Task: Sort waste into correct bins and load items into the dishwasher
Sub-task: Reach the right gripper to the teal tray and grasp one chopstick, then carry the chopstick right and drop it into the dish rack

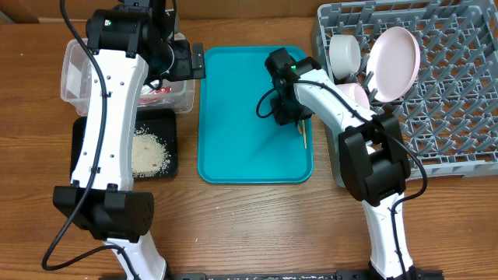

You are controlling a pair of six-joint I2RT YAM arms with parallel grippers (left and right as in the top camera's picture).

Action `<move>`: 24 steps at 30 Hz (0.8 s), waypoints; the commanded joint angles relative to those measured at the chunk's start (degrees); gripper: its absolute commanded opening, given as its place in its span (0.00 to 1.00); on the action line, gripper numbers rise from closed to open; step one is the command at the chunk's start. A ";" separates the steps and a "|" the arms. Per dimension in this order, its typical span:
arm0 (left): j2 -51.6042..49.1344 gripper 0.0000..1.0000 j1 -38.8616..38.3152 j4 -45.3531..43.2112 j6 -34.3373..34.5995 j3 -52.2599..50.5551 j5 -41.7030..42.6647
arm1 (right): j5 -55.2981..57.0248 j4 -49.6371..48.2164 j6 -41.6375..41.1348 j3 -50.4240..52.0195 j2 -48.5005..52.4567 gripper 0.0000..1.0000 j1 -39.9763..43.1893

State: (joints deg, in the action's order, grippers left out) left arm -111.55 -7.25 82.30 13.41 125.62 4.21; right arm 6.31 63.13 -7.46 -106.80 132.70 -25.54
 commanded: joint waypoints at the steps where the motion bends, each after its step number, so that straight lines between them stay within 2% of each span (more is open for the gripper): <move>1: 0.57 1.00 0.11 -0.02 0.55 -0.11 -0.35 | -2.16 0.50 0.04 -0.02 0.04 0.34 0.15; 4: 0.57 1.00 0.11 -0.02 0.57 -0.11 -0.35 | -4.70 0.90 0.02 -0.02 0.04 0.25 0.15; 6: 0.57 1.00 0.11 -0.02 0.57 -0.11 -0.33 | -6.54 1.27 -0.02 -0.02 0.04 0.05 0.15; 15: 0.57 1.00 0.09 -0.02 0.55 -0.11 -0.33 | -7.56 3.41 -1.66 -3.10 -3.04 0.04 0.15; 21: 0.57 1.00 0.11 -0.02 0.55 -0.11 -0.35 | 0.39 12.24 -1.66 -9.88 -17.09 0.04 1.44; 24: 0.57 1.00 0.11 -0.02 0.55 -0.11 -0.35 | 0.79 16.55 -1.66 -10.21 -24.06 0.04 3.48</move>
State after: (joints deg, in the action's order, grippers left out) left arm -111.55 -7.25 82.30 13.41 125.62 4.21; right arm 3.86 76.99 -8.78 -113.65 120.57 -24.75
